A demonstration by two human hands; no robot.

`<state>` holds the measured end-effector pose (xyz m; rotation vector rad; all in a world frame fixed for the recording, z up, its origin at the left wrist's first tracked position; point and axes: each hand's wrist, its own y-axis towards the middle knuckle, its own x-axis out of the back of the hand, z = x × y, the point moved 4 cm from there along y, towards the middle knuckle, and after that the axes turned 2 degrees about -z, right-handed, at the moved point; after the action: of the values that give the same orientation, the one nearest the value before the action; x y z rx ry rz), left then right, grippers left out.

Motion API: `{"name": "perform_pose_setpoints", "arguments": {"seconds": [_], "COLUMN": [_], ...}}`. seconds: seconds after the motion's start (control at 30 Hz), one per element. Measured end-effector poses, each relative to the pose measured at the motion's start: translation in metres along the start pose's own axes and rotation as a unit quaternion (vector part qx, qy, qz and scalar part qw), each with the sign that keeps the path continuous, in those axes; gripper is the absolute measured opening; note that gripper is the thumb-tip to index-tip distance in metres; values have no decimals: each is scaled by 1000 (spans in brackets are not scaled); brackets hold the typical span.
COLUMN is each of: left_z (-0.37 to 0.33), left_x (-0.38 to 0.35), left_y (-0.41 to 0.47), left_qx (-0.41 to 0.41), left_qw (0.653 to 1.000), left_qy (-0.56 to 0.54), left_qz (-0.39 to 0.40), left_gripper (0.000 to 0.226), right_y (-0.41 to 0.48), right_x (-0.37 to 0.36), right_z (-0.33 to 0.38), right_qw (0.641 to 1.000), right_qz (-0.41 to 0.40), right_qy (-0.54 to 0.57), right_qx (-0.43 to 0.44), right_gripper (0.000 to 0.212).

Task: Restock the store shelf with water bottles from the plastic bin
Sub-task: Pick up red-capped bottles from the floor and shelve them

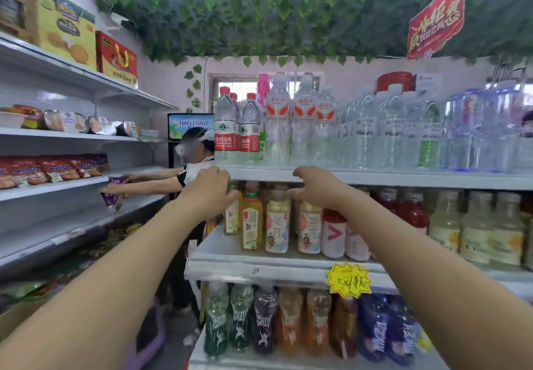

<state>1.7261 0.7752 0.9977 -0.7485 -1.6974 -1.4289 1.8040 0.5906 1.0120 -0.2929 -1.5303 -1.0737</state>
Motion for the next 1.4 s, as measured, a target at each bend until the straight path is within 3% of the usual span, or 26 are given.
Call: {"name": "perform_pose_setpoints", "arguments": {"seconds": [0.43, 0.8, 1.07, 1.4], "left_z": [-69, -89, -88, -83], "left_x": [10, -31, -97, -208], "left_y": [-110, -187, -241, -289], "left_qx": [9, -18, -41, -5], "left_qw": [999, 995, 984, 970], "left_qy": [16, -28, -38, -60], "left_qz": [51, 99, 170, 236], "left_gripper": [47, 51, 48, 41], "right_y": [-130, -210, -277, -336], "right_x": [6, -26, -95, -212], "right_z": [-65, -64, -70, -103], "right_qw": [998, 992, 980, 959], "right_qz": [58, 94, 137, 210], "right_qy": [-11, -2, -3, 32], "right_qx": [-27, -79, -145, -189], "right_gripper": [53, 57, 35, 50]}}
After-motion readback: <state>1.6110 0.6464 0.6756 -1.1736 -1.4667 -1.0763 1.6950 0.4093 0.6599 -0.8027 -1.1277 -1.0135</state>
